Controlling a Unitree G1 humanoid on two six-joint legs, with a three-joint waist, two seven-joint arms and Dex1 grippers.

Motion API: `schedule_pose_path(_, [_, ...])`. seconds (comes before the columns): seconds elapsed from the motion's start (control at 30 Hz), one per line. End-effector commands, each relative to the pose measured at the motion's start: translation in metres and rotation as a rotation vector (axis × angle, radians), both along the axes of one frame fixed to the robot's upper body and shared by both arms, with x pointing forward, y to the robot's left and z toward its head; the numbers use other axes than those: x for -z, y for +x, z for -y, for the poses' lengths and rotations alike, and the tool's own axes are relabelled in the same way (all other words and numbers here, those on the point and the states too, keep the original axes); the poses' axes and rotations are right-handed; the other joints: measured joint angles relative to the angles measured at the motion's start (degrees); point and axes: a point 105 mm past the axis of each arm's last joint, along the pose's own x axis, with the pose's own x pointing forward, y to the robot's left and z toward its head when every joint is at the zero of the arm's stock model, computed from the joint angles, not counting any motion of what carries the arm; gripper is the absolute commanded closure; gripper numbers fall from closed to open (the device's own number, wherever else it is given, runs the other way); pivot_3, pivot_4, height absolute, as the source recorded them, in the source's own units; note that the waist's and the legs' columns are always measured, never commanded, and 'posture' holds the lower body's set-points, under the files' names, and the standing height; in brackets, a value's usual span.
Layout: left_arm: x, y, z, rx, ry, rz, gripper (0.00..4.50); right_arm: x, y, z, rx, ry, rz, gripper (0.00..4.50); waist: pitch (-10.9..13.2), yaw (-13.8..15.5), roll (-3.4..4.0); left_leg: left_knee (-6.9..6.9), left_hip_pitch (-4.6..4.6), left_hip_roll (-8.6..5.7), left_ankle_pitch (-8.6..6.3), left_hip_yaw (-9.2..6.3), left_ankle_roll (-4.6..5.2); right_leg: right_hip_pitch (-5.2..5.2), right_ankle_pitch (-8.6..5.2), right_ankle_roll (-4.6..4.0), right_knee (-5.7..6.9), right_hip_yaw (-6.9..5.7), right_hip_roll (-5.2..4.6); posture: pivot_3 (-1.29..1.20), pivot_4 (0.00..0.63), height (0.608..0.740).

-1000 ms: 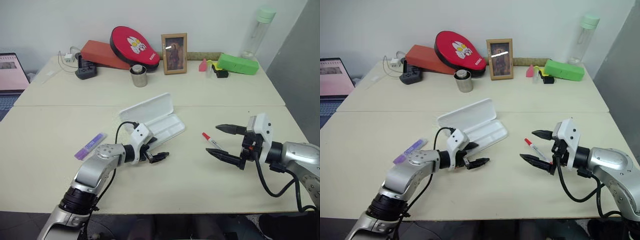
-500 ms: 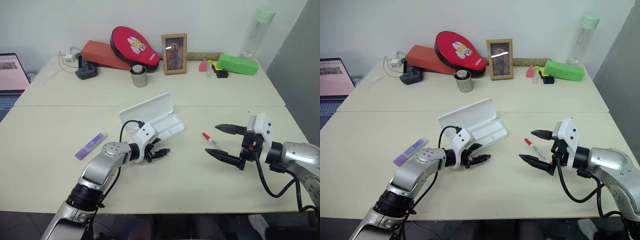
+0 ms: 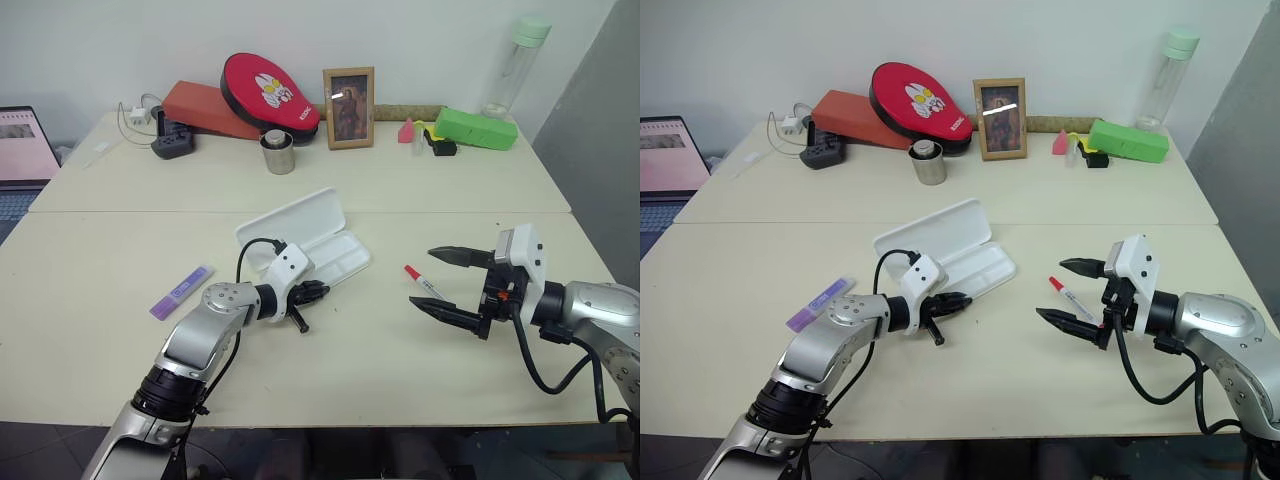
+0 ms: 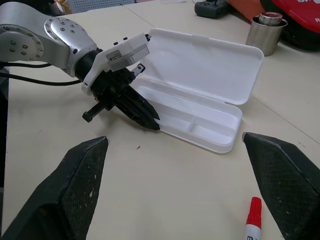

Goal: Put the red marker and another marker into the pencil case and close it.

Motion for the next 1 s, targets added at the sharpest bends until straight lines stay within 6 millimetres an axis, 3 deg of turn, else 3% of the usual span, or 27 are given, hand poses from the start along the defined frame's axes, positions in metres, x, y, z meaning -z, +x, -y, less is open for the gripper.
schedule_pose_path(0.03, [-0.002, -0.012, -0.011, 0.138, 0.084, 0.058, 4.47, -0.013, -0.002, 0.000, -0.017, 0.005, 0.062, 0.00, 0.0, -0.1, 0.00, 0.00, 0.00, 0.00, 0.00, 0.01, 0.00, 0.00, 0.00, 0.00, 0.00, 0.00, 0.00, 0.00, 0.150, 0.740])
schedule_pose_path(0.3, [-0.015, -0.046, -0.028, 0.467, 0.118, 0.070, 4.47, -0.013, -0.004, 0.002, -0.023, -0.003, 0.061, 0.00, 0.0, -0.2, 0.03, -0.03, -0.05, 0.03, 0.00, 0.01, 0.00, -0.11, 0.00, -0.02, 0.02, 0.04, 0.00, 0.00, 0.150, 0.740])
schedule_pose_path(0.47, [-0.017, -0.045, -0.031, 0.554, 0.145, 0.081, 4.47, -0.012, -0.006, 0.002, -0.027, -0.009, 0.054, 0.00, 0.0, -0.1, 0.03, -0.03, -0.08, 0.02, 0.00, 0.09, 0.01, -0.11, 0.00, -0.02, 0.00, 0.01, 0.00, 0.00, 0.150, 0.740])
schedule_pose_path(0.67, [-0.010, -0.038, -0.033, 0.571, 0.189, 0.068, 4.47, -0.011, -0.009, 0.004, -0.013, -0.013, 0.051, 0.00, 0.0, -0.2, 0.01, -0.02, -0.10, 0.03, -0.01, 0.17, 0.02, -0.13, 0.00, -0.01, 0.00, 0.00, 0.02, 0.00, 0.150, 0.740])
schedule_pose_path(1.0, [-0.003, -0.043, -0.032, 0.578, 0.178, 0.042, 4.47, -0.009, -0.010, 0.005, -0.008, -0.019, 0.043, 0.00, 0.0, -0.2, 0.01, -0.01, -0.10, 0.04, -0.01, 0.16, 0.03, -0.14, 0.00, -0.01, 0.03, 0.02, 0.03, 0.00, 0.150, 0.740])
